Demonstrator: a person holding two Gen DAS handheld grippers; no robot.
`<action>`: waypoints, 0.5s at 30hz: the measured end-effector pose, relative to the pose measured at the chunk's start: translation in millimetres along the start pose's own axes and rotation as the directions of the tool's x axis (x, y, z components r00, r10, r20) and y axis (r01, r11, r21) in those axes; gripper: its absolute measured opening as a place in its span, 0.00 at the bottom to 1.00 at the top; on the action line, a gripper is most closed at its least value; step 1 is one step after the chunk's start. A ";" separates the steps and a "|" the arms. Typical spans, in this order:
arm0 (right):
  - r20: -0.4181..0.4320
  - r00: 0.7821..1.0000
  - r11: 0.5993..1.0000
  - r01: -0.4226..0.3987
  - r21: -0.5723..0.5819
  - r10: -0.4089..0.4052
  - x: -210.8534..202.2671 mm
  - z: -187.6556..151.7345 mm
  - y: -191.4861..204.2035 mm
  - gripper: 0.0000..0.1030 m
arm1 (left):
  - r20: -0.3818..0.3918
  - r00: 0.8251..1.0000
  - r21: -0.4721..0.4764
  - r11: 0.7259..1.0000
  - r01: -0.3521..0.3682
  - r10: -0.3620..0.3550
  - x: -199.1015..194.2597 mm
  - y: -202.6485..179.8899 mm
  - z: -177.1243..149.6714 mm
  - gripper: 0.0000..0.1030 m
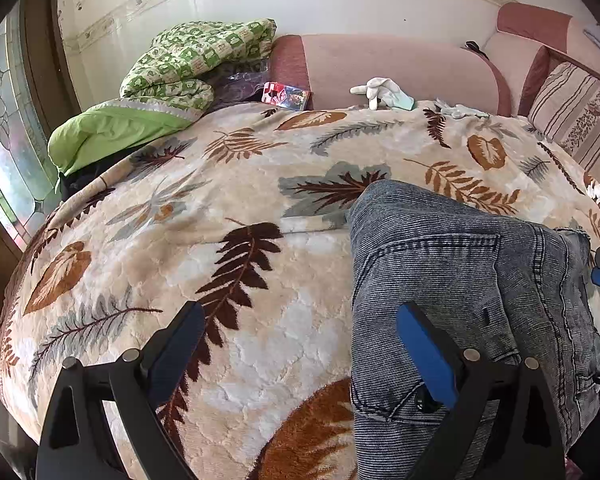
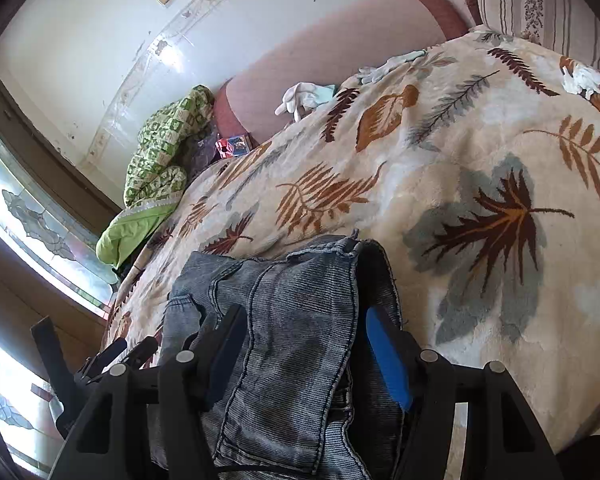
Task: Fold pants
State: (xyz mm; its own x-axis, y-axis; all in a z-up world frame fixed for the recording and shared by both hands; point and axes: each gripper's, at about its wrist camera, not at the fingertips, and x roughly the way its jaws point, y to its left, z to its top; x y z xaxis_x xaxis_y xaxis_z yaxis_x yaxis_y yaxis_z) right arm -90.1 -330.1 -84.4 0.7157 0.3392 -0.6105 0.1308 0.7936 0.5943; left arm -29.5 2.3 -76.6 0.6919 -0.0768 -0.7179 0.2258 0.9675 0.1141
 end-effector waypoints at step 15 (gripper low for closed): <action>-0.013 1.000 1.000 0.000 -0.003 0.000 3.7 -0.8 1.4 0.64 | -0.006 1.000 0.020 1.000 -0.007 0.008 1.4 -5.4 -1.7 0.94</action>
State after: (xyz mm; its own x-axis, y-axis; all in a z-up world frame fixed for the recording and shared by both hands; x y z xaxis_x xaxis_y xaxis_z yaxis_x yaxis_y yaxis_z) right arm -87.9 -327.3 -86.3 0.7066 0.3460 -0.6173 0.1285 0.7951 0.5927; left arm -31.0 -2.6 -79.4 0.6893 -0.0680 -0.7213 0.2346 0.9629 0.1335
